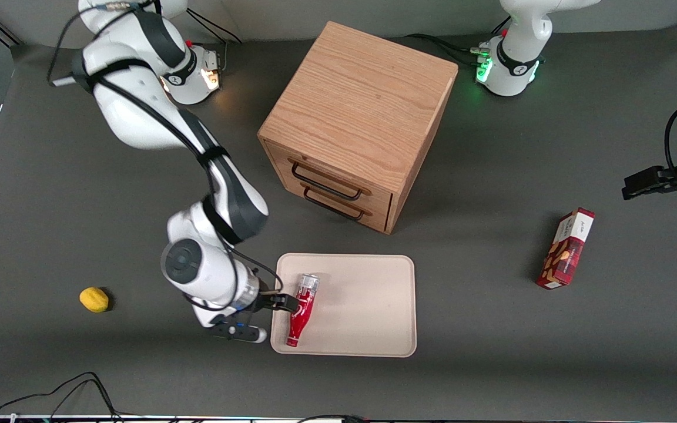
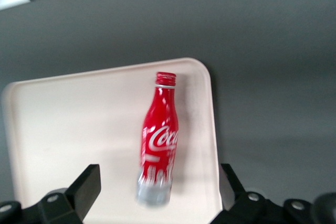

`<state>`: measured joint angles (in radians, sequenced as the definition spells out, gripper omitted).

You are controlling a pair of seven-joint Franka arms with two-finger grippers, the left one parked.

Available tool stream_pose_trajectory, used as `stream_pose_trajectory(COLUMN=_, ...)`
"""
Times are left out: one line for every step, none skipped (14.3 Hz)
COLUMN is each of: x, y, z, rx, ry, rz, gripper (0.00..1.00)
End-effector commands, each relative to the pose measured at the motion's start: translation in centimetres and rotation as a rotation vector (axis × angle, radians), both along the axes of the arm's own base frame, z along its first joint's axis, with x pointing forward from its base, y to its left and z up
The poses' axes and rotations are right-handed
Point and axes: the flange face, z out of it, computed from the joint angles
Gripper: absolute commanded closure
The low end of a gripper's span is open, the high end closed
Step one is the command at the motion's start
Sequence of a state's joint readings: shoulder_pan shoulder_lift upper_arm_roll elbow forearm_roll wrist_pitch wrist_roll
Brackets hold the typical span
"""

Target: Place coke bottle on tray

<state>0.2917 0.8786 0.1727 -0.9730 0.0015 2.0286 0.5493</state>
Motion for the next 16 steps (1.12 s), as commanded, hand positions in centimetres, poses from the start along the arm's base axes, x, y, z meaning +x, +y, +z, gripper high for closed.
stream_pose_trajectory(x=-3.2, y=-5.8, z=12.7, rx=-0.079, ry=0.041, rz=0.033, gripper=0.00)
stream_pose_trajectory(x=-4.7, y=-8.4, z=16.8, rx=-0.104, ry=0.057, rz=0.077, gripper=0.00)
stream_pose_trajectory(x=-6.1, y=-11.8, z=20.5, rx=-0.137, ry=0.082, rz=0.058, gripper=0.00)
stream_pose_trajectory(x=-7.7, y=-15.2, z=23.4, rx=-0.167, ry=0.118, rz=0.010, gripper=0.00)
stream_pose_trajectory(x=-9.7, y=-17.7, z=25.5, rx=-0.192, ry=0.171, rz=-0.023, gripper=0.00)
stream_pose_trajectory(x=-11.5, y=-19.2, z=26.9, rx=-0.203, ry=0.195, rz=-0.041, gripper=0.00)
stream_pose_trajectory(x=-13.5, y=-21.4, z=27.9, rx=-0.206, ry=0.210, rz=-0.072, gripper=0.00)
stream_pose_trajectory(x=-15.7, y=-23.3, z=28.4, rx=-0.204, ry=0.221, rz=-0.091, gripper=0.00)
stream_pose_trajectory(x=-18.1, y=-24.3, z=28.9, rx=-0.190, ry=0.210, rz=-0.098, gripper=0.00)
stream_pose_trajectory(x=-20.4, y=-24.9, z=28.7, rx=-0.180, ry=0.192, rz=-0.103, gripper=0.00)
stream_pose_trajectory(x=-22.5, y=-25.4, z=28.3, rx=-0.169, ry=0.164, rz=-0.109, gripper=0.00)
stream_pose_trajectory(x=-24.2, y=-25.9, z=27.4, rx=-0.161, ry=0.155, rz=-0.113, gripper=0.00)
stream_pose_trajectory(x=-25.1, y=-25.9, z=27.1, rx=-0.160, ry=0.152, rz=-0.105, gripper=0.00)
stream_pose_trajectory(x=-25.1, y=-25.8, z=27.2, rx=-0.162, ry=0.154, rz=-0.105, gripper=0.00)
stream_pose_trajectory(x=-24.7, y=-25.9, z=27.3, rx=-0.160, ry=0.155, rz=-0.127, gripper=0.00)
stream_pose_trajectory(x=-24.1, y=-26.1, z=27.5, rx=-0.159, ry=0.152, rz=-0.132, gripper=0.00)
